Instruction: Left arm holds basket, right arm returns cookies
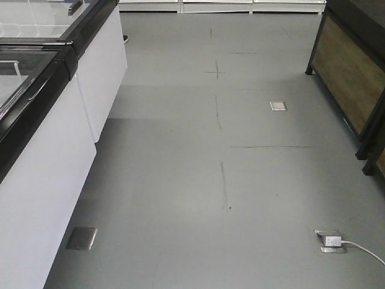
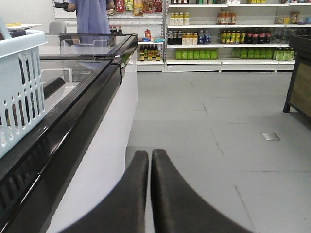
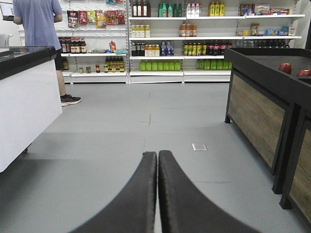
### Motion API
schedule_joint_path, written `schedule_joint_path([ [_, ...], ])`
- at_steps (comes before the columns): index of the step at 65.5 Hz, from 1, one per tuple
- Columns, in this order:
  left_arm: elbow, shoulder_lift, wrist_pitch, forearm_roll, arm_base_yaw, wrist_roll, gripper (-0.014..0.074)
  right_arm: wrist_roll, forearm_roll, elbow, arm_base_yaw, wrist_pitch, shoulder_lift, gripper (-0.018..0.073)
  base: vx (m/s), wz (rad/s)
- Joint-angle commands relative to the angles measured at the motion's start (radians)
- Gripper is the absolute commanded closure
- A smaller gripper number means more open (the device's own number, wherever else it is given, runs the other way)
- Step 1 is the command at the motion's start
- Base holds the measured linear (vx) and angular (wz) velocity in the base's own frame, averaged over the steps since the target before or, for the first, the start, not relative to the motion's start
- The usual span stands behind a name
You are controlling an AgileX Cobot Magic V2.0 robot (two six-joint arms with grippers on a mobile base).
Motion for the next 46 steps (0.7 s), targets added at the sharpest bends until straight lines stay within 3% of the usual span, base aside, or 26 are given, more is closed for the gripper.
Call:
schedule_joint_path([
  [1, -0.025, -0.012, -0.075, 0.000, 0.001, -0.001, 0.0603, -0.008, -0.003, 0.003, -0.001, -0.078, -0.012, 0.0567, 0.00, 0.00],
  [40, -0.025, -0.012, -0.076, 0.000, 0.001, -0.001, 0.0603, -0.008, -0.003, 0.003, -0.001, -0.078, -0.012, 0.0567, 0.00, 0.00],
  [46, -0.025, -0.012, -0.127, -0.007, 0.001, -0.005, 0.0603, -0.008, -0.003, 0.003, -0.001, -0.078, -0.012, 0.0567, 0.00, 0.00],
])
